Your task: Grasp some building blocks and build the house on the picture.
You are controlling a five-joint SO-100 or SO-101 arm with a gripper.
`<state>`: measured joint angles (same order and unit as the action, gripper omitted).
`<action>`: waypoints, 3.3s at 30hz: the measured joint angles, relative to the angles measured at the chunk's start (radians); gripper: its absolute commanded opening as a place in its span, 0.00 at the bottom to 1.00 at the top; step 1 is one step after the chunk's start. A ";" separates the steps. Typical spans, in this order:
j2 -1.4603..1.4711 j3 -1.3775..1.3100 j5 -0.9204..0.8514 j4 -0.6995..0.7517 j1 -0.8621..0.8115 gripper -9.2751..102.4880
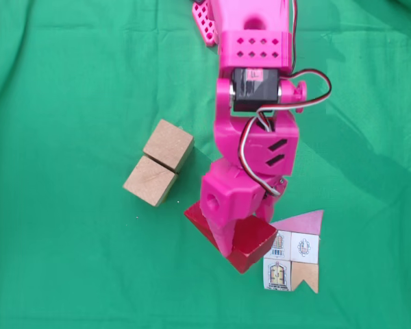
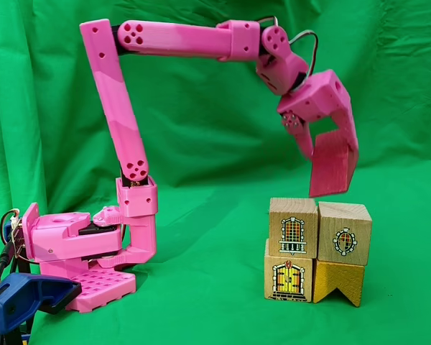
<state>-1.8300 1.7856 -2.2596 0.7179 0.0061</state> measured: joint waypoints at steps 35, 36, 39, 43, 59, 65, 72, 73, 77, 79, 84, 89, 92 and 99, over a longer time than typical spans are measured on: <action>-0.249 0.000 0.615 0.003 0.000 0.26; -0.249 0.000 0.637 0.003 0.000 0.26; -0.249 0.000 0.669 0.003 0.000 0.26; -0.276 0.006 0.676 0.005 0.000 0.26; -0.311 0.069 0.683 0.127 -0.173 0.26; -0.341 0.069 0.683 0.210 -0.285 0.26; -0.347 0.069 0.683 0.213 -0.423 0.26; -0.347 0.069 0.683 0.213 -0.442 0.26; -0.347 0.080 0.683 0.230 -0.505 0.26; -0.347 0.103 0.683 0.250 -0.499 0.26; -0.347 0.144 0.680 0.278 -0.515 0.26; -0.342 0.149 0.680 0.278 -0.495 0.26; -0.305 0.149 0.680 0.278 -0.497 0.26; -0.284 0.149 0.680 0.278 -0.497 0.26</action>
<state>-2.1138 1.9343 -1.5800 0.9956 -0.4909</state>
